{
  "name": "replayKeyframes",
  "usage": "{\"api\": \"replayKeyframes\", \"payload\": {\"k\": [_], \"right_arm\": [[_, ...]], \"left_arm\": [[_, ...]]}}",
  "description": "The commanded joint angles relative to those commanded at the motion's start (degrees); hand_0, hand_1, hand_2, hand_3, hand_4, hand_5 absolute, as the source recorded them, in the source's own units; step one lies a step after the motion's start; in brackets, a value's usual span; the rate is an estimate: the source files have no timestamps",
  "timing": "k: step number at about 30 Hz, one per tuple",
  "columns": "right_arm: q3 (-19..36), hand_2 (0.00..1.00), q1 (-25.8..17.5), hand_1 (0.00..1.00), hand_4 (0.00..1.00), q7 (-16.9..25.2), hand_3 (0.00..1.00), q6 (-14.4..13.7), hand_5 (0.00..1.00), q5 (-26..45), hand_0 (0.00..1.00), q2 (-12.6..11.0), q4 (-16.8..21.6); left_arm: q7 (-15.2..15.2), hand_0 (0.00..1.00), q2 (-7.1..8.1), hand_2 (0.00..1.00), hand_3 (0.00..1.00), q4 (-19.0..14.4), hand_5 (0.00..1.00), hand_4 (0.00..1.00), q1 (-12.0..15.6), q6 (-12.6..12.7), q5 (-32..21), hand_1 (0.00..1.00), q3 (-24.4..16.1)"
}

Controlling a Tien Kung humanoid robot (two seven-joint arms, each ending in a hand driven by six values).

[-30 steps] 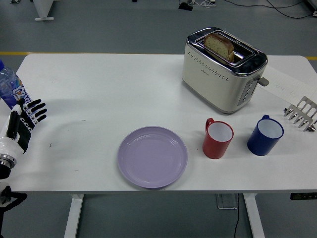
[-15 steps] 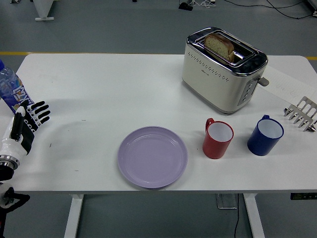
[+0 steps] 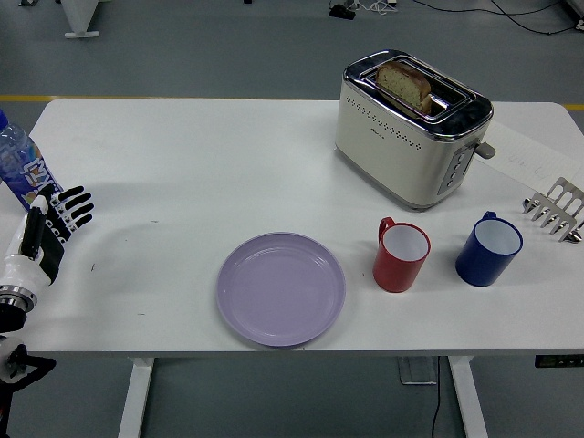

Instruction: Push plate across desktop

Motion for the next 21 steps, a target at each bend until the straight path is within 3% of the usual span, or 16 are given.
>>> {"api": "replayKeyframes", "payload": {"k": [21], "right_arm": [[0.0, 0.624, 0.5, 0.476, 0.41, -0.2, 0.637, 0.2, 0.599, -0.5, 0.57, 0.0, -0.1]], "left_arm": [[-0.1, 0.8, 0.04, 0.761, 0.687, -0.1, 0.998, 0.573, -0.3, 0.0, 0.0, 0.77, -1.1]]}}
